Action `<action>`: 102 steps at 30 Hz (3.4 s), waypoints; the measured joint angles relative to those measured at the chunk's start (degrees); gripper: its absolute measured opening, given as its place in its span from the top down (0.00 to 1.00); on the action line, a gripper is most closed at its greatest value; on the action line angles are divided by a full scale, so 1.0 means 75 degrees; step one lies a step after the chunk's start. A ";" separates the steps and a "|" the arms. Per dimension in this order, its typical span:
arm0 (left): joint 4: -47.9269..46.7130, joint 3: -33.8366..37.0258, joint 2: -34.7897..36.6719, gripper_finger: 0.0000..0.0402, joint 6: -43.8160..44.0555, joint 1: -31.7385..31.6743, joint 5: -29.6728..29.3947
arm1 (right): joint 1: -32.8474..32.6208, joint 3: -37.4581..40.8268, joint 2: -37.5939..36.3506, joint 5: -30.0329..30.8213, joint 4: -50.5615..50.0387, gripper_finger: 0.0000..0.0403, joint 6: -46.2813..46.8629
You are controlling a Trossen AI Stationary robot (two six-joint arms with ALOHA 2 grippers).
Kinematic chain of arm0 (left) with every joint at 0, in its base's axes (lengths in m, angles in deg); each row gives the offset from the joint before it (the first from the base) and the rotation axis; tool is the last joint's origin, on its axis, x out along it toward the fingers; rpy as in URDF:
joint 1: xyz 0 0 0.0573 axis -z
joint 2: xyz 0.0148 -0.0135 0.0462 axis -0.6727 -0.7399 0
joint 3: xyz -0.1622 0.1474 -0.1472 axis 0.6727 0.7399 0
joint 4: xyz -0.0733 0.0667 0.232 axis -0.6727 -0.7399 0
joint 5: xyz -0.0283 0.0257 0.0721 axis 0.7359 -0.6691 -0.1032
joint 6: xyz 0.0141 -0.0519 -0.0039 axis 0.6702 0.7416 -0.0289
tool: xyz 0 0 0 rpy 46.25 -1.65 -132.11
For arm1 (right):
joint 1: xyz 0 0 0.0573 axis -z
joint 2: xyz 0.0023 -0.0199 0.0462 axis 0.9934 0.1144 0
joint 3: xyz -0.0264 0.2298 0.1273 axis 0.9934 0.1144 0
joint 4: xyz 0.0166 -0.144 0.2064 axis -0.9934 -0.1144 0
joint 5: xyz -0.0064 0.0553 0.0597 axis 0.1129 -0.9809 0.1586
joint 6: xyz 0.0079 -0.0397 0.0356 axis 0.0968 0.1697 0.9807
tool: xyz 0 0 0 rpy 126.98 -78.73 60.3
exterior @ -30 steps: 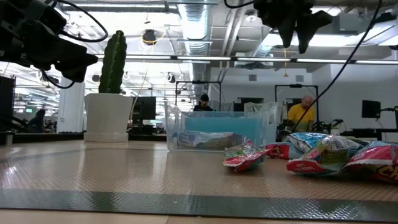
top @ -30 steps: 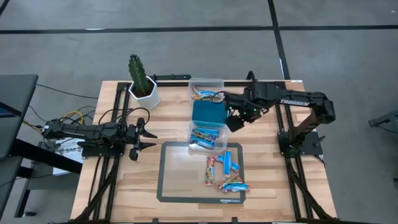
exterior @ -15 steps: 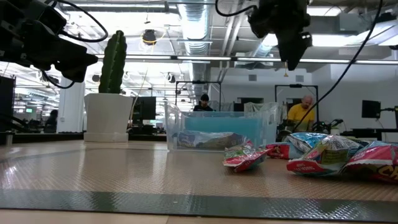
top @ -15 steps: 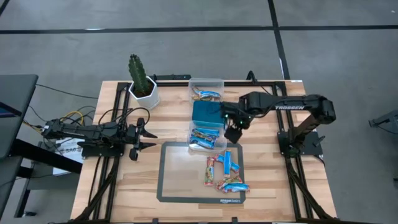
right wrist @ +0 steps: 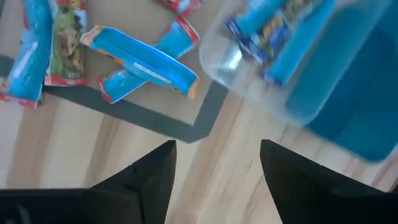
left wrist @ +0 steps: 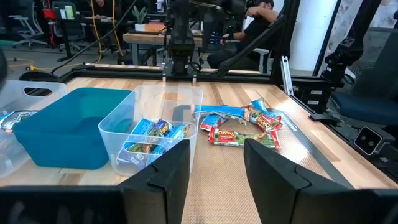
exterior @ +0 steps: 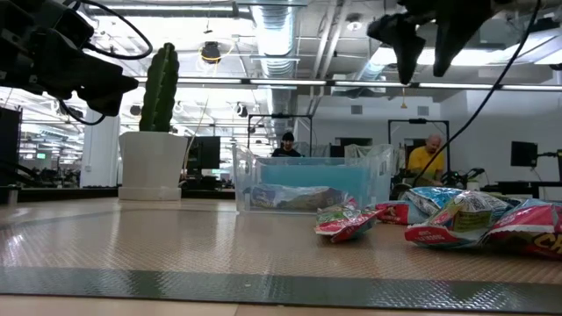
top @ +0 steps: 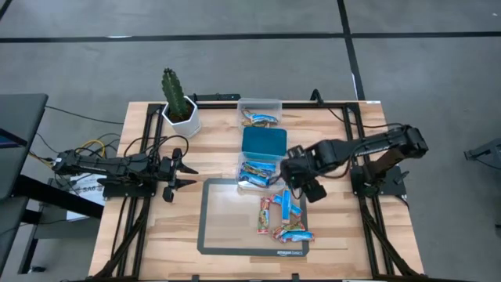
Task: Pick and place Granola Bars by type
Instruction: Put the yellow granola bar into the top transparent bin
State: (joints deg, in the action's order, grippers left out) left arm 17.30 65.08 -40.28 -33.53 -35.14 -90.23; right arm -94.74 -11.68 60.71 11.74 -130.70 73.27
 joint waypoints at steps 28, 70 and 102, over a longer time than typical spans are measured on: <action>0.0001 0.0000 0.0003 0.64 0.0000 0.0000 0.0000 | -0.1849 -0.0009 0.2065 0.0737 0.0968 0.44 -0.4125; 0.0000 0.0001 0.0003 0.64 0.0000 0.0000 0.0000 | -0.2128 0.0476 0.3230 0.0688 0.2392 0.57 -0.4541; 0.0000 0.0001 0.0000 0.64 0.0000 0.0000 0.0000 | -0.2078 -0.0559 0.3154 0.1422 0.3886 0.93 -0.0456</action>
State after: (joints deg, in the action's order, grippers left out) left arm 17.30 65.08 -40.28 -33.53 -35.14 -90.23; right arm -110.32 -15.88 84.36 22.40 -101.55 69.85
